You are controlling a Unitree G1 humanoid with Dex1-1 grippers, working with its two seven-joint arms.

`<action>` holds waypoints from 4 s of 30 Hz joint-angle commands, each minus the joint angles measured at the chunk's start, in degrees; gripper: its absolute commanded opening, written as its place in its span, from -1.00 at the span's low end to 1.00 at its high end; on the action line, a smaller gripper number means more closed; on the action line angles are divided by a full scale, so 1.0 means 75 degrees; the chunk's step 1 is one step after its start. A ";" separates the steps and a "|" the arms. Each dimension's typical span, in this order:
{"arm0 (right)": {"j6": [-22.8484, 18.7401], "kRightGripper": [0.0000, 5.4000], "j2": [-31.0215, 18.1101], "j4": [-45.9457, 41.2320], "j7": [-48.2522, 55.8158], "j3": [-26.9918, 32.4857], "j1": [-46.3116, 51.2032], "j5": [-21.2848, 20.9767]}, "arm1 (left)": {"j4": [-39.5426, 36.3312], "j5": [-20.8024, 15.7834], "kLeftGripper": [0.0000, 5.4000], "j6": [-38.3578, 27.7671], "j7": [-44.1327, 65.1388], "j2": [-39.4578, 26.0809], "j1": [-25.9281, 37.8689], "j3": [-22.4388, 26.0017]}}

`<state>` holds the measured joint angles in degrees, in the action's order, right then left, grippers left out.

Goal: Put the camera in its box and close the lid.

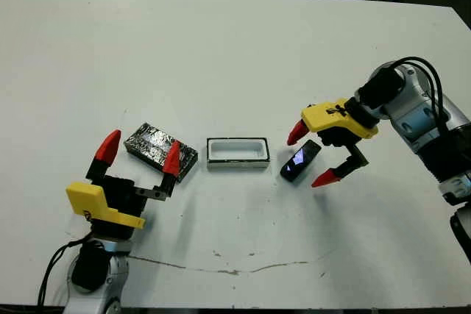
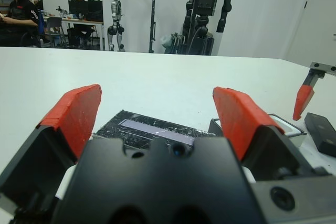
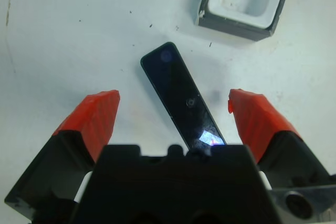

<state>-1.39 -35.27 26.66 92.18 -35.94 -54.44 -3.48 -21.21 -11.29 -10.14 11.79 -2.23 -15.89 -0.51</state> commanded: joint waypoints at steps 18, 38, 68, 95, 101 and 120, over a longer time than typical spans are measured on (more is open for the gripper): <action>0.0105 0.29 0.0222 0.0052 -0.0231 0.0801 0.0593 -0.0276 | 0.0056 0.0068 1.00 -0.0004 -0.0030 -0.0034 -0.0044 -0.0008; -0.0066 -0.39 0.0174 -0.0193 -0.0197 0.0833 0.0694 -0.0448 | 0.0076 -0.0026 1.00 -0.0010 0.0011 -0.0020 -0.0052 -0.0009; -0.4194 -0.39 0.1008 -0.2125 -0.2696 0.3433 0.0724 0.2119 | 0.0091 -0.0083 1.00 -0.0002 0.0017 -0.0011 -0.0098 -0.0067; -0.4611 -0.39 0.1910 -0.2368 -0.3599 0.2032 0.0912 0.1926 | 0.0070 0.0069 1.00 0.0000 -0.0058 0.0012 -0.0112 -0.0120; -0.4515 -0.39 0.1946 -0.2370 -0.3624 0.1960 0.1060 0.1894 | 0.0084 0.0046 1.00 -0.0012 -0.0035 0.0008 -0.0110 -0.0114; -0.3955 -0.39 0.1897 -0.2149 -0.3498 0.1704 0.1229 0.1604 | 0.0101 0.0028 1.00 -0.0027 -0.0035 0.0029 -0.0115 -0.0100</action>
<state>-31.17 -20.20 10.69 65.79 -22.59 -46.46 9.17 -20.94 -10.87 -10.16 11.71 -2.09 -15.89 -1.28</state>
